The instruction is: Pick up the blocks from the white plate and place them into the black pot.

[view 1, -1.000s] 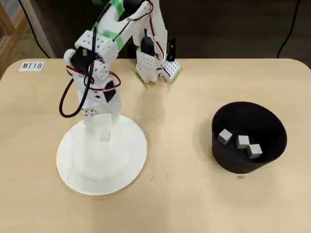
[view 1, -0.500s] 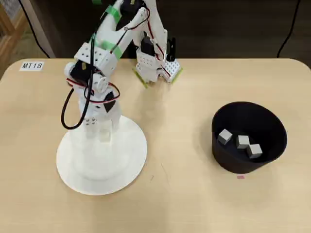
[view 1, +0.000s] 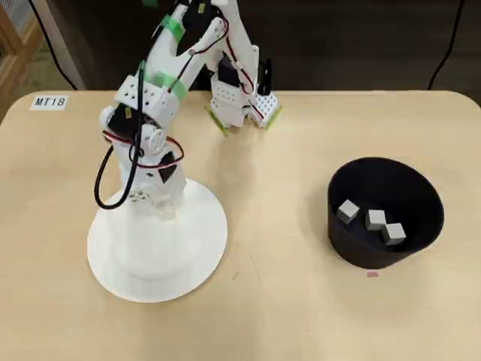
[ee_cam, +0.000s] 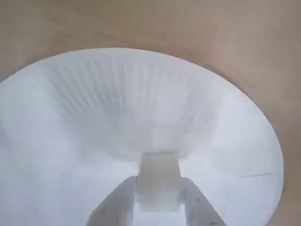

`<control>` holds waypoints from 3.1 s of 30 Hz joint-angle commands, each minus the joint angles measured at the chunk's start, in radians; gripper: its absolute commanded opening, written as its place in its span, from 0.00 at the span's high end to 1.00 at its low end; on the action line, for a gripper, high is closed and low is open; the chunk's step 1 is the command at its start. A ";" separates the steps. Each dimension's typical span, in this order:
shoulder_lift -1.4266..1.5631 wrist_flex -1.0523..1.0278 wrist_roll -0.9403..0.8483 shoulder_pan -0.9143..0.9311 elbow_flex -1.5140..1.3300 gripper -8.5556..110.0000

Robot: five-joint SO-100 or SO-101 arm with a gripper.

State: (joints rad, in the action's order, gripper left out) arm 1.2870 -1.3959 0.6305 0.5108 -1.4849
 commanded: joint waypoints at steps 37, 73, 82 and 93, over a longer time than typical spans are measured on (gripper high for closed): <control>1.058 0.933 -0.712 -1.141 -0.715 0.95; 1.549 0.436 -0.713 -0.485 -0.873 0.95; 1.911 0.370 -0.706 -0.597 -1.209 0.95; 1.965 0.368 -0.765 -0.604 -1.394 0.95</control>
State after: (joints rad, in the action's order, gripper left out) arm 3.2444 -1.0385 -0.1258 -0.0982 -2.8624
